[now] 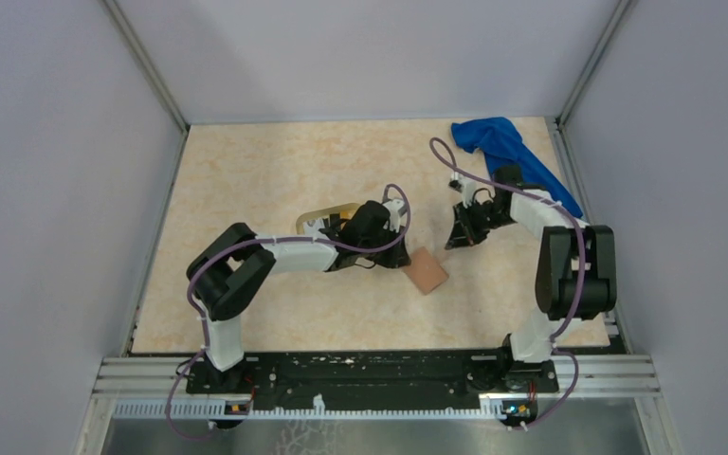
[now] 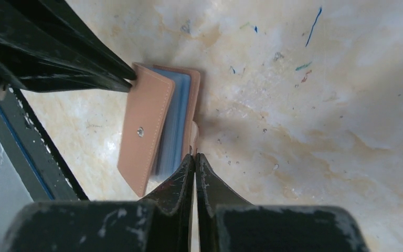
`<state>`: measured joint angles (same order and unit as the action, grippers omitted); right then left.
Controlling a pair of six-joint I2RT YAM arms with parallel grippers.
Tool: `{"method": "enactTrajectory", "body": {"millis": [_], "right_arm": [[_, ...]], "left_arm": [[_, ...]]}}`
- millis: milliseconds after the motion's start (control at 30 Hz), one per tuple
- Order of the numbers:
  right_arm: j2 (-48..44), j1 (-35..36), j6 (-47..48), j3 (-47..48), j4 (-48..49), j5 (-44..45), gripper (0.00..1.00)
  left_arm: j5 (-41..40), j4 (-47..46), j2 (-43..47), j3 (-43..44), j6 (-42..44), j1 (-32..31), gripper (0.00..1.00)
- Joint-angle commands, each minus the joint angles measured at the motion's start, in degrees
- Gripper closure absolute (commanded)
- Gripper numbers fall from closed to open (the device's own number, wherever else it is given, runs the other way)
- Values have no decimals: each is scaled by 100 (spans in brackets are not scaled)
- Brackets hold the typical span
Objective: Put the credit cards into the card holder
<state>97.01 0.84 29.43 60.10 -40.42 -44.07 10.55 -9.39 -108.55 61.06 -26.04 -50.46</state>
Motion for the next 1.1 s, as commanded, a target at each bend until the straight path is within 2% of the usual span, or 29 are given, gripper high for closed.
{"method": "enactTrajectory", "body": {"millis": [0, 433, 767, 1067], "right_arm": [[-782, 121, 272, 29, 80, -342, 100], [-745, 1003, 10, -109, 259, 334, 100], [-619, 1043, 105, -236, 246, 607, 100], [-618, 1048, 328, -371, 234, 571, 100]], "left_arm": [[387, 98, -196, 47, -8, -17, 81], [782, -647, -154, -184, -513, -17, 81], [935, -951, -429, 29, -763, 27, 78], [1132, -1313, -651, -21, -1053, 123, 80]]}}
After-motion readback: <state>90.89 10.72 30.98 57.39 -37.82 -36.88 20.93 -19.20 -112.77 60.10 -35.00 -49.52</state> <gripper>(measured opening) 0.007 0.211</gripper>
